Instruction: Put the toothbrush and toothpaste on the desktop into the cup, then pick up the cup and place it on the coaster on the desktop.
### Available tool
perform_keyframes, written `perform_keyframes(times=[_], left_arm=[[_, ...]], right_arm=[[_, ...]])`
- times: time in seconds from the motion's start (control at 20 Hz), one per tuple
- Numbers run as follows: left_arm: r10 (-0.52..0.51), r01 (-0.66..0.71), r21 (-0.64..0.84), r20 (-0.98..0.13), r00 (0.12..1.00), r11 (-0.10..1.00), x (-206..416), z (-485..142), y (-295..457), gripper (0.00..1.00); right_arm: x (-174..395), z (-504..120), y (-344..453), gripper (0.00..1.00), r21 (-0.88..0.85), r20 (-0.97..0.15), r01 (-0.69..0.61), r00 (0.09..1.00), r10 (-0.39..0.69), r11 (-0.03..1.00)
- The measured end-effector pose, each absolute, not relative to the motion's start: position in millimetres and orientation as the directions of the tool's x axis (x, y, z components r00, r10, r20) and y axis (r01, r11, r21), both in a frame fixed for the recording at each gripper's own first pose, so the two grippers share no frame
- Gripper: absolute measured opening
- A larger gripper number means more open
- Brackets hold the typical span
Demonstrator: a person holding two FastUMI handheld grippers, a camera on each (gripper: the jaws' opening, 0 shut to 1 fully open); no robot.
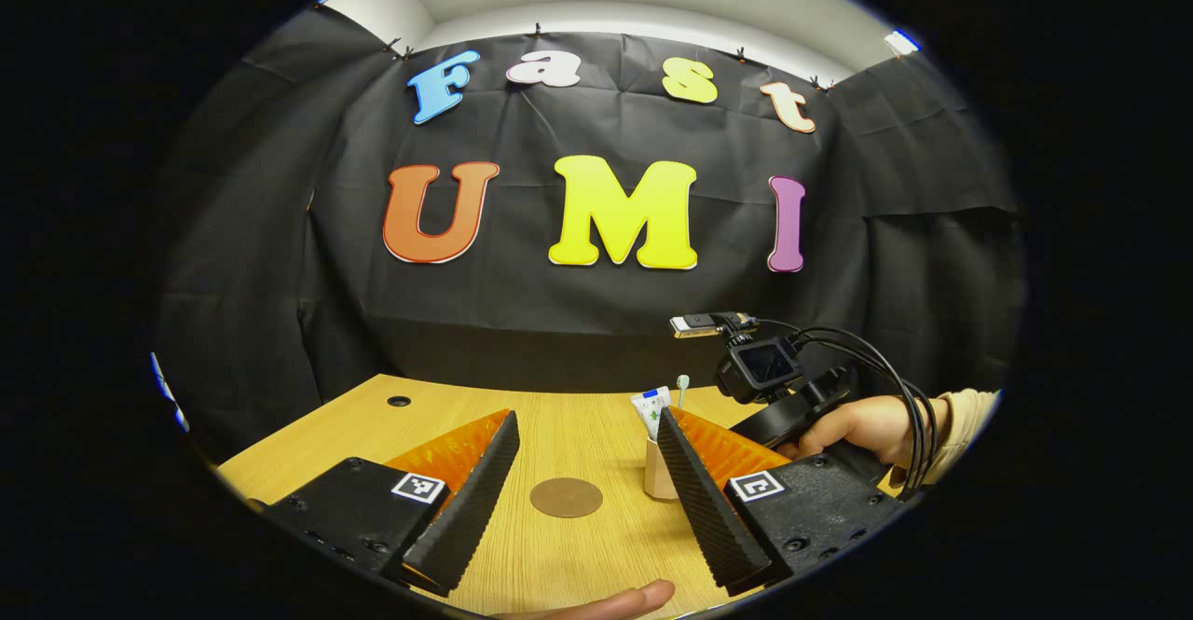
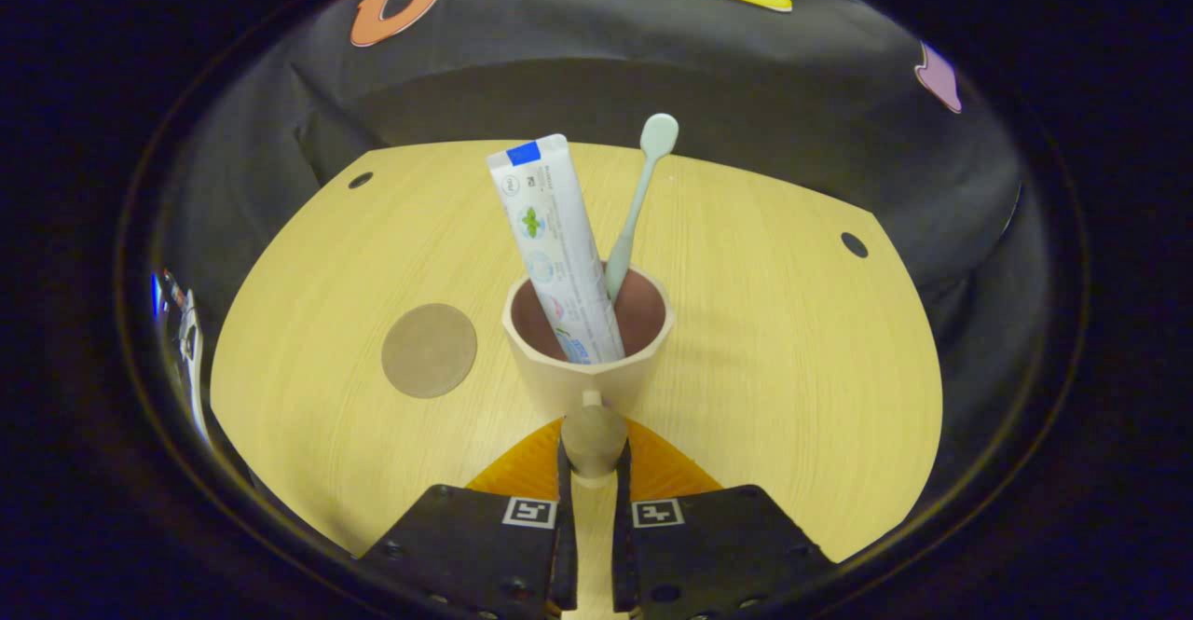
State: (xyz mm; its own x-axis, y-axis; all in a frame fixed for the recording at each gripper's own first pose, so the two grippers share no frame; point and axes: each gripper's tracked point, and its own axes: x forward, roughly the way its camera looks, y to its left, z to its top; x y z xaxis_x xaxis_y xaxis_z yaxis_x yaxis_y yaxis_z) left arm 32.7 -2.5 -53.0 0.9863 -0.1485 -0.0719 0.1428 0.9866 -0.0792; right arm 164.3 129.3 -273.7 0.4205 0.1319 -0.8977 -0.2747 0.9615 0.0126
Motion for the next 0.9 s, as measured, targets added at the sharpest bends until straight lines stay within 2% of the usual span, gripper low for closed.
perform_keyframes(times=[0.6,0.9], left_arm=[[-0.156,0.148,-0.082,-0.094,0.983,0.986,37.0,-62.0,-5.1,0.95],[-0.171,0.163,-0.088,-0.086,0.982,0.983,36.5,-59.2,-8.9,0.95]], right_arm=[[172.8,-284.8,124.4,0.16,-0.003,-0.924,-0.245,0.372,0.091,0.970],[186.2,-281.5,116.7,0.26,-0.041,-0.931,-0.238,0.363,0.049,0.970]])
